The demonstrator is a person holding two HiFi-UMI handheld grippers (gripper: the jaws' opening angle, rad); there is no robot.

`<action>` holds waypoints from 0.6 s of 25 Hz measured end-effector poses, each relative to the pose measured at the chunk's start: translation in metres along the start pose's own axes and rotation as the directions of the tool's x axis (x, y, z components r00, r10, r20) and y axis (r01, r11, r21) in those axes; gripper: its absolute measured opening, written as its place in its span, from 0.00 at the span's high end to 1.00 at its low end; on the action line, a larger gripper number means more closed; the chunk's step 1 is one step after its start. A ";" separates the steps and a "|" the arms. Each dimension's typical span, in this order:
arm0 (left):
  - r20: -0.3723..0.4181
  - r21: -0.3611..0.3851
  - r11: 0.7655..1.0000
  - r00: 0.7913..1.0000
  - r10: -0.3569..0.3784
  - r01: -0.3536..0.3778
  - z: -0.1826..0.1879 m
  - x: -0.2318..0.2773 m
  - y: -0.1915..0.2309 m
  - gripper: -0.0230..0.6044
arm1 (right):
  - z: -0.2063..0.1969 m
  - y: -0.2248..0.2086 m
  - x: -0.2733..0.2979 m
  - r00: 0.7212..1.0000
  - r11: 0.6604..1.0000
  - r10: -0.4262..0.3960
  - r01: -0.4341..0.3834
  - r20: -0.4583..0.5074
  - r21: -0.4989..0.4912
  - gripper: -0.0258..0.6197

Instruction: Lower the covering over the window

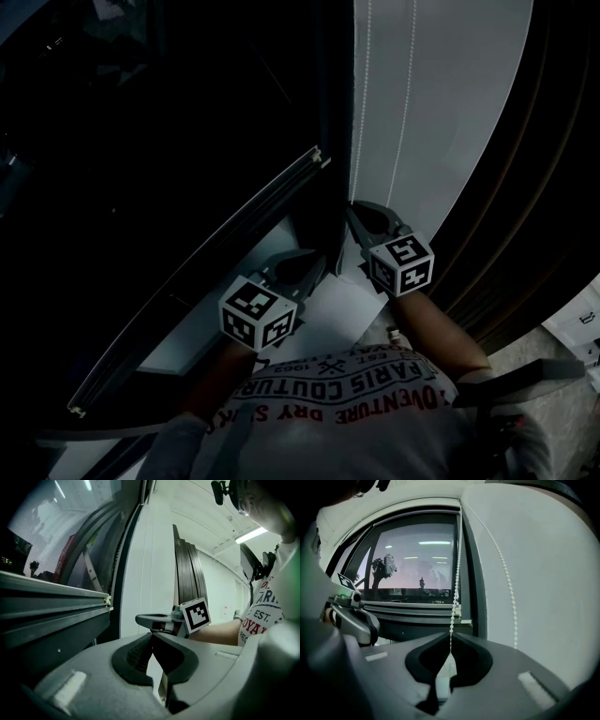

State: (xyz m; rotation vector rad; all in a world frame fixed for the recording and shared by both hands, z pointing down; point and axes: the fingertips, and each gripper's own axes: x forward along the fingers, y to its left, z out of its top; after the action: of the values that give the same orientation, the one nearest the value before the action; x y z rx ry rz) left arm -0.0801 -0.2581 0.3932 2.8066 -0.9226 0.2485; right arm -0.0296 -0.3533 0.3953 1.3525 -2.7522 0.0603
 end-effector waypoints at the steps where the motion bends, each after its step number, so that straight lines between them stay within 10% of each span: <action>1: 0.007 -0.002 1.000 1.000 -0.003 0.003 -0.001 -0.005 -0.006 0.96 | -0.002 0.006 -0.008 1.000 1.000 0.008 -0.008 0.001 0.003 0.95; 15: 0.133 0.016 0.998 0.989 -0.064 0.063 0.008 -0.057 -0.062 0.96 | -0.014 0.065 -0.077 0.998 0.997 0.067 -0.067 0.003 0.032 0.95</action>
State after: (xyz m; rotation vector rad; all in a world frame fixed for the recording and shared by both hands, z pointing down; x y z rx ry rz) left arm -0.0876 -0.1781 0.3662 2.8873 -0.8589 0.0575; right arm -0.0334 -0.2524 0.4027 1.2677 -2.8095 0.1078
